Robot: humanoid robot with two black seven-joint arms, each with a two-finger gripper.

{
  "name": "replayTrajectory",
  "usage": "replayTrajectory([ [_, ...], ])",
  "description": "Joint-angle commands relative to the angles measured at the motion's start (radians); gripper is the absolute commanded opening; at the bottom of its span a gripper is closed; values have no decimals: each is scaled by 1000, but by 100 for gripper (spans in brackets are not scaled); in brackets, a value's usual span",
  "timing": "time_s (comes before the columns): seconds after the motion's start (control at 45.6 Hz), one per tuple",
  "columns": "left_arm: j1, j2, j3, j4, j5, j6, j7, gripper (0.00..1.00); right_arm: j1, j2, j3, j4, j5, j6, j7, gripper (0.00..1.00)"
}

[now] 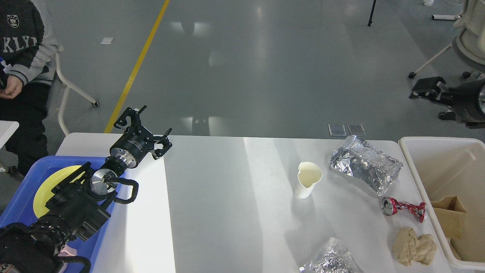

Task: Tidy desktop
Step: 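Move the right gripper down to the small red object, then close the right gripper on the small red object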

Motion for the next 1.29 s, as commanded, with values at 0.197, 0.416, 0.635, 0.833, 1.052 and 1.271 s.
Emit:
replayTrajectory([
  [0.197,0,3,0,0,1,0,-8,99,171,156,13,165,0,340,0,100],
  [0.416,0,3,-1,0,1,0,-8,99,200,184,18,218,0,346,-8,100],
  [0.635,0,3,0,0,1,0,-11,99,62,182,13,179,0,228,-16,100],
  [0.833,2,0,0,0,1,0,-22,99,-205,133,-4,54,65,120,-49,100],
  [1.052,2,0,0,0,-1,0,-22,99,-449,79,19,-114,299,65,-94,100],
  [1.271,2,0,0,0,1,0,-24,99,-659,78,48,-306,609,30,-123,100],
])
